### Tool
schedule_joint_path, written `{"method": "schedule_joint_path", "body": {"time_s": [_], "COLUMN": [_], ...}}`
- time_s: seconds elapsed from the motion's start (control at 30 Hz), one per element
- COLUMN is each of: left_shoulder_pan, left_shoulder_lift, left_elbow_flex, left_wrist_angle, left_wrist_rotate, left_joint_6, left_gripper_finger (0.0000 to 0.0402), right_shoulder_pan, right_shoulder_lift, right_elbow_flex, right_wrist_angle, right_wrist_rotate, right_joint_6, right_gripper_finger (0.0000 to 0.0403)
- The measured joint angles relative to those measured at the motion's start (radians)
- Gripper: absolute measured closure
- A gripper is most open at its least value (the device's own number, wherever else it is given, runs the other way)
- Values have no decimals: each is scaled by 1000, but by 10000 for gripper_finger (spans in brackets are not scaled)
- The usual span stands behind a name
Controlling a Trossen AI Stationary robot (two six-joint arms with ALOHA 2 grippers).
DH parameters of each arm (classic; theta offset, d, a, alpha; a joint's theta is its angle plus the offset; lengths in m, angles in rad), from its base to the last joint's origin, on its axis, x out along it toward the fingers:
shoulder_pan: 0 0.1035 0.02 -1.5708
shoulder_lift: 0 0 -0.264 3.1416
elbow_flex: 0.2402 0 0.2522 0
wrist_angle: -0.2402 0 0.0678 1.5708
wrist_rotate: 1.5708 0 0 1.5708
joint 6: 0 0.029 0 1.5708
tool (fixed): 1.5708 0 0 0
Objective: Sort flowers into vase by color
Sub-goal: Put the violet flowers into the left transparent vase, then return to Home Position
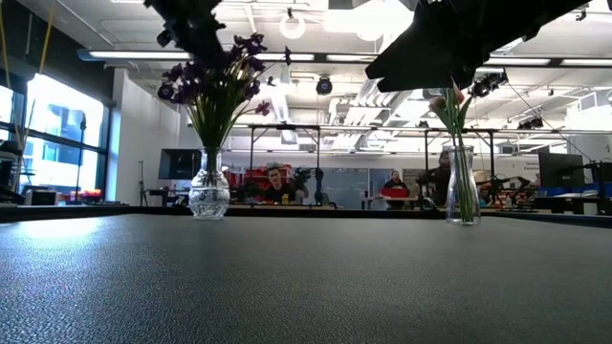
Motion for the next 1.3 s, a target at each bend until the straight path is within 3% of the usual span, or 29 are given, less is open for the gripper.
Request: {"method": "schedule_joint_path", "body": {"time_s": [0.2,0.3,0.5,0.63,0.87,1.3], "left_shoulder_pan": [0,0,-1,-1,-1,-1], "left_shoulder_lift": [0,-1,-17,-19,-19,-21], "left_elbow_flex": [-79,-82,-82,-82,-63,155], "left_wrist_angle": [58,67,81,79,55,-93], "left_wrist_rotate": [-28,-29,-23,29,33,34], "left_joint_6": [20,27,51,37,44,44], "left_gripper_finger": [379,393,348,293,206,185], "right_shoulder_pan": [0,0,0,0,0,0], "right_shoulder_lift": [0,0,0,0,0,0], "right_elbow_flex": [0,0,0,0,0,0], "right_wrist_angle": [0,0,0,0,-2,-2], "right_wrist_rotate": [0,0,0,0,0,0], "right_joint_6": [-4,-3,3,3,3,4], "right_gripper_finger": [197,197,197,197,197,197]}}
